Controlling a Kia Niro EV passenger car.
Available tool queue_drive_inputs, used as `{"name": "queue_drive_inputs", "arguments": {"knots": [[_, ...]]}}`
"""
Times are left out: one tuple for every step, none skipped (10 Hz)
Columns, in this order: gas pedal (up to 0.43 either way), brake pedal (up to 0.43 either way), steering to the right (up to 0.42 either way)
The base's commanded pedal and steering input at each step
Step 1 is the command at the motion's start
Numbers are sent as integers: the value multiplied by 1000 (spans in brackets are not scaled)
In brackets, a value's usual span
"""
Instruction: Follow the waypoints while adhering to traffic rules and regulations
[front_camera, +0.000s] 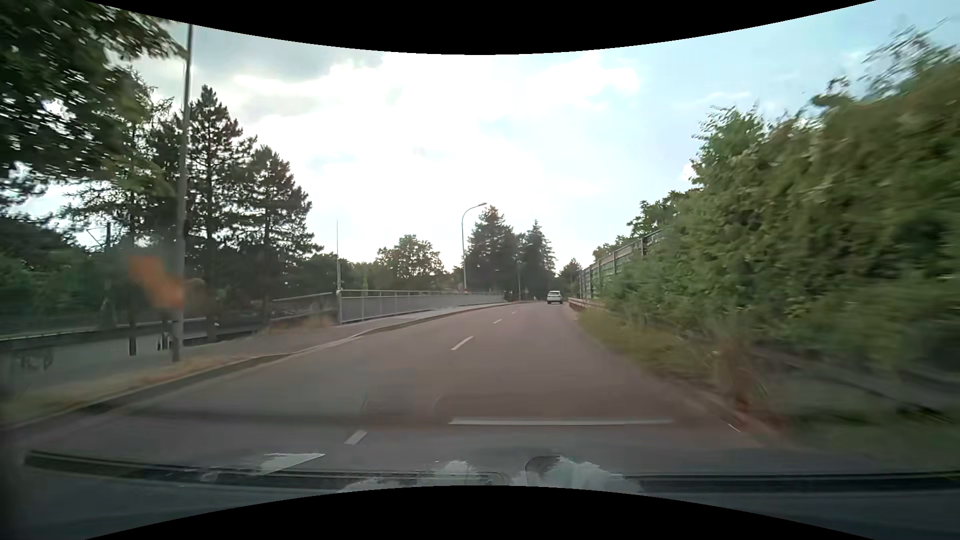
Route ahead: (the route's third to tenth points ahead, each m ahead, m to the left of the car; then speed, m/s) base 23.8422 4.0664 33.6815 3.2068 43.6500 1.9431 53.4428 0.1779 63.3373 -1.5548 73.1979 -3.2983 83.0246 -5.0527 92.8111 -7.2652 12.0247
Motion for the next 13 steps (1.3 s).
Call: {"name": "queue_drive_inputs", "arguments": {"knots": [[98,0,10],[98,0,11],[98,0,11],[98,0,12],[98,0,12],[98,0,12],[98,0,12],[98,0,12],[98,0,13],[98,0,13],[98,0,13],[98,0,13],[98,0,13]]}}
